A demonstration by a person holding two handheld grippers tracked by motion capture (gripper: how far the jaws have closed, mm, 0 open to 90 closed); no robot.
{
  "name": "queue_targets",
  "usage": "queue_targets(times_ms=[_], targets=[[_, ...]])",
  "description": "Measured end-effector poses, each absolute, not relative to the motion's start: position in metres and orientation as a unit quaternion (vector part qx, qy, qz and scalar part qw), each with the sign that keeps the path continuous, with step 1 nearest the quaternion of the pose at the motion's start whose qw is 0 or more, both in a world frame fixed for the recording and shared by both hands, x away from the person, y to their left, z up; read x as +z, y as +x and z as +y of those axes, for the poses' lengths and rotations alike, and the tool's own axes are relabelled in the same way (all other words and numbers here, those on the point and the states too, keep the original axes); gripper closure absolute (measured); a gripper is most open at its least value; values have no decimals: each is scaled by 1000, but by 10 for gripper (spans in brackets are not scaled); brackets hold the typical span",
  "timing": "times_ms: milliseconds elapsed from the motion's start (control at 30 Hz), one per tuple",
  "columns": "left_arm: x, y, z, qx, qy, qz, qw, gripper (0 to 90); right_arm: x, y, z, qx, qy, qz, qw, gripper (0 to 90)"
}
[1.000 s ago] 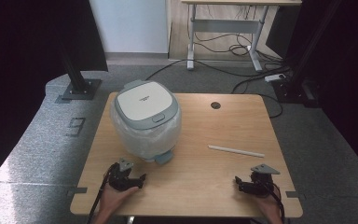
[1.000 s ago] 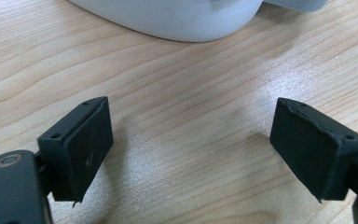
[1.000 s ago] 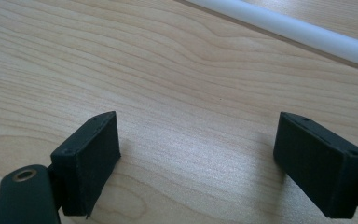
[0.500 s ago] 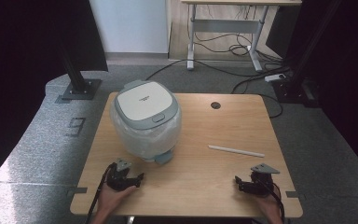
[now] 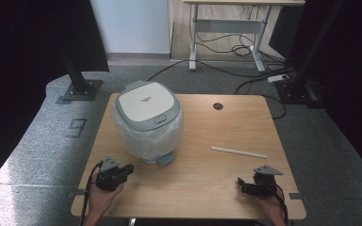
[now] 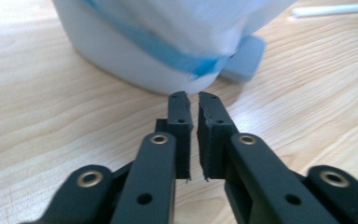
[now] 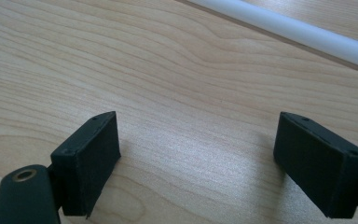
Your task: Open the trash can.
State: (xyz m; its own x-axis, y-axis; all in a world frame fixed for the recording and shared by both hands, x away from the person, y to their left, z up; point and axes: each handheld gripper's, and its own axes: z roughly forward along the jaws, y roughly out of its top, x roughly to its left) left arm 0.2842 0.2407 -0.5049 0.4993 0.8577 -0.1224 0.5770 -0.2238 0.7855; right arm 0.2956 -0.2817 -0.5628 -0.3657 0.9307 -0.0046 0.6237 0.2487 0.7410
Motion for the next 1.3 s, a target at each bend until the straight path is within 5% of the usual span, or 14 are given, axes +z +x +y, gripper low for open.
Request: queue_targets(times_ms=[667,1300], targets=[[-407,265,242,196,733,413,504,897,-563,297,-282,334,514,756,229,139],[-367,284,231,198,728,390,528,897,-563,297,-282,334,514,756,229,139]])
